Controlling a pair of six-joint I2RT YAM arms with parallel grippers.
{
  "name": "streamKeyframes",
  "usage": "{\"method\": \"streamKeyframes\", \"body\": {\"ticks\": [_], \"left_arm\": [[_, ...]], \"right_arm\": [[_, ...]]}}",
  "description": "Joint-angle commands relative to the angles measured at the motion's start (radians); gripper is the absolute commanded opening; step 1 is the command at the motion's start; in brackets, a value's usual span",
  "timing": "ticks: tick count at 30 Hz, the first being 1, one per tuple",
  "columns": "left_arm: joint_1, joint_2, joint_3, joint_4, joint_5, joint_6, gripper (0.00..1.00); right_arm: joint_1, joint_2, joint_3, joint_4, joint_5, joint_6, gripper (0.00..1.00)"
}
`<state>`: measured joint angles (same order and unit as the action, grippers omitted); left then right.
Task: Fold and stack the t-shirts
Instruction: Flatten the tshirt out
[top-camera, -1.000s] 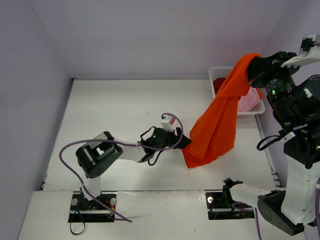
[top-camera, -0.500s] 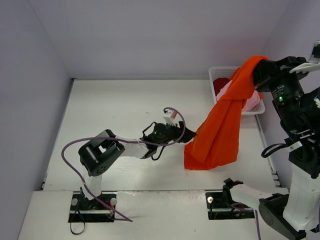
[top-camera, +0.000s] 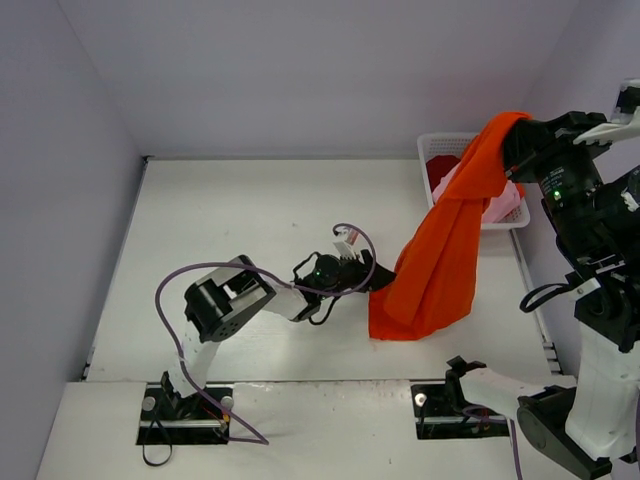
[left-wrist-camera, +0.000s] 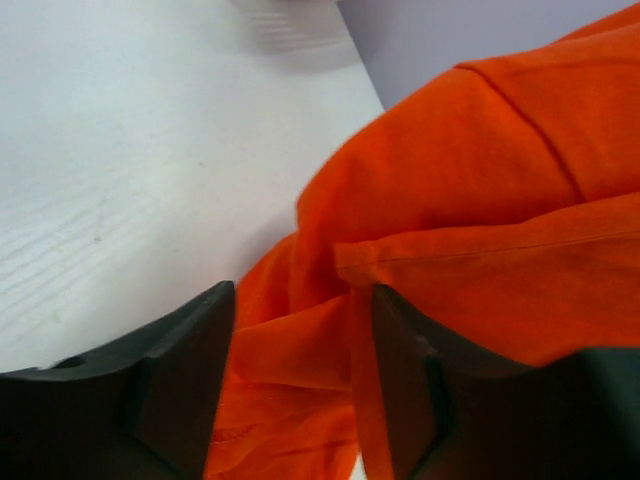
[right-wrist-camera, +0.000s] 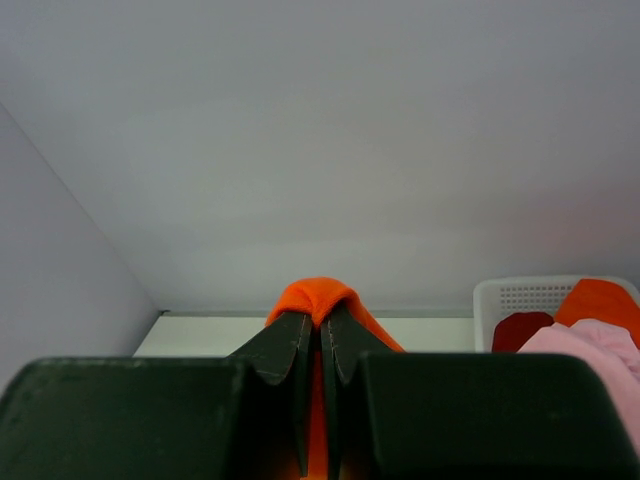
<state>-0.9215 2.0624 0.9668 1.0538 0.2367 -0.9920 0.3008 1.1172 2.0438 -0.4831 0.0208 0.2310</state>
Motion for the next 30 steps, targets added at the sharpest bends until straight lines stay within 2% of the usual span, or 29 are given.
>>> {"method": "streamKeyframes", "body": {"ticks": [1, 10, 11, 12, 17, 21, 27, 28, 30], "left_arm": [[-0.023, -0.056, 0.056, 0.135, 0.015, -0.031, 0.46], [-0.054, -0.035, 0.105, 0.141, 0.023, -0.072, 0.09], [-0.059, -0.031, 0.111, 0.143, 0.023, -0.076, 0.02], [-0.062, -0.031, 0.113, 0.143, 0.023, -0.076, 0.0], [-0.06, -0.054, 0.098, 0.134, 0.021, -0.045, 0.0], [-0.016, -0.154, 0.031, 0.059, -0.017, -0.007, 0.0], [0.03, -0.362, -0.05, -0.167, -0.152, 0.111, 0.0], [0.029, -0.393, -0.042, -0.281, -0.18, 0.162, 0.0], [0.03, -0.479, -0.031, -0.392, -0.279, 0.202, 0.0]], "right_arm": [[-0.006, 0.009, 0.0, 0.107, 0.013, -0.012, 0.0], [-0.005, 0.006, -0.016, 0.107, 0.039, -0.028, 0.0], [-0.005, 0.006, -0.017, 0.107, 0.042, -0.032, 0.0], [-0.006, 0.003, -0.019, 0.107, 0.045, -0.036, 0.0], [-0.006, -0.002, -0.024, 0.107, 0.054, -0.045, 0.0], [-0.006, -0.008, -0.028, 0.106, 0.064, -0.055, 0.0], [-0.003, -0.014, -0.037, 0.107, 0.065, -0.059, 0.0], [-0.005, -0.013, -0.039, 0.107, 0.065, -0.059, 0.0], [-0.005, -0.019, -0.043, 0.107, 0.064, -0.056, 0.0]]}}
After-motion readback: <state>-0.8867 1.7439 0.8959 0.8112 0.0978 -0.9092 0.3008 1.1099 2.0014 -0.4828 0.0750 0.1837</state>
